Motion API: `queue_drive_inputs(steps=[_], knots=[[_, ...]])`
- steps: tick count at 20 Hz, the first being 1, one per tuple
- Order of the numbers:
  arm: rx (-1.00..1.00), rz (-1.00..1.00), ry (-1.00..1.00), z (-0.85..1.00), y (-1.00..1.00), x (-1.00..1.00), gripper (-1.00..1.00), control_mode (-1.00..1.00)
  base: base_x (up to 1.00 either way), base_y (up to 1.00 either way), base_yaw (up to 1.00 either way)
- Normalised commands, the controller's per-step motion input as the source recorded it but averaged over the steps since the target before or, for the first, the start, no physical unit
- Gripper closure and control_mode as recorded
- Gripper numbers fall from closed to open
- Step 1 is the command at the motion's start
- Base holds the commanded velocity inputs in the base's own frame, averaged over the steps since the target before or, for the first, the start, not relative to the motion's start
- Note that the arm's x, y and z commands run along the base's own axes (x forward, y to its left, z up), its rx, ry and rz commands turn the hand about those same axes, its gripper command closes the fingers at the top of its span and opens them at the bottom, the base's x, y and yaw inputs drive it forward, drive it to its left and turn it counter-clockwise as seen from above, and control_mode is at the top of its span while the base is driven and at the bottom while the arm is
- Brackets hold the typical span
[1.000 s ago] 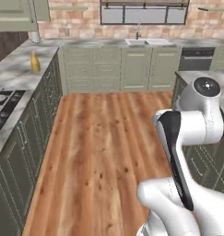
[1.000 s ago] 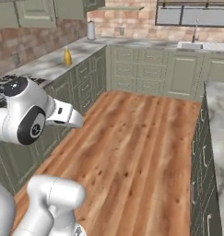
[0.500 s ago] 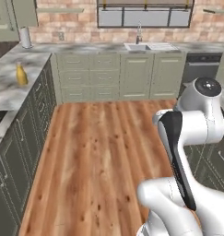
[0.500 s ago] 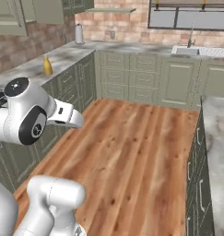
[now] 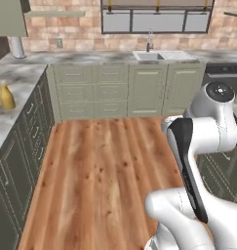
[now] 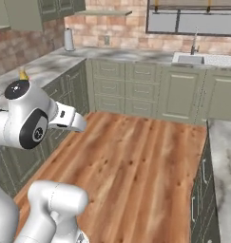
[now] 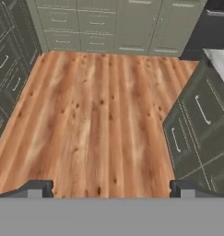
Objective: There is a tray on the dining counter. Grab the cup, mug, and pitcher and place them on the tray. The pitcher may be placed next to the tray if it cannot fit the tray.
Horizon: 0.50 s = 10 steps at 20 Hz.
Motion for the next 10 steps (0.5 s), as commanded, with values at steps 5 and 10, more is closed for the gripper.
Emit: queue_drive_inputs(steps=[5, 10], knots=[[0.0, 0.0, 0.0, 0.0, 0.0, 0.0, -1.0, 1.0, 1.0, -0.22, 0.0], [0.0, 0.0, 0.0, 0.0, 0.0, 0.0, -1.0, 1.0, 1.0, -0.28, 0.07]])
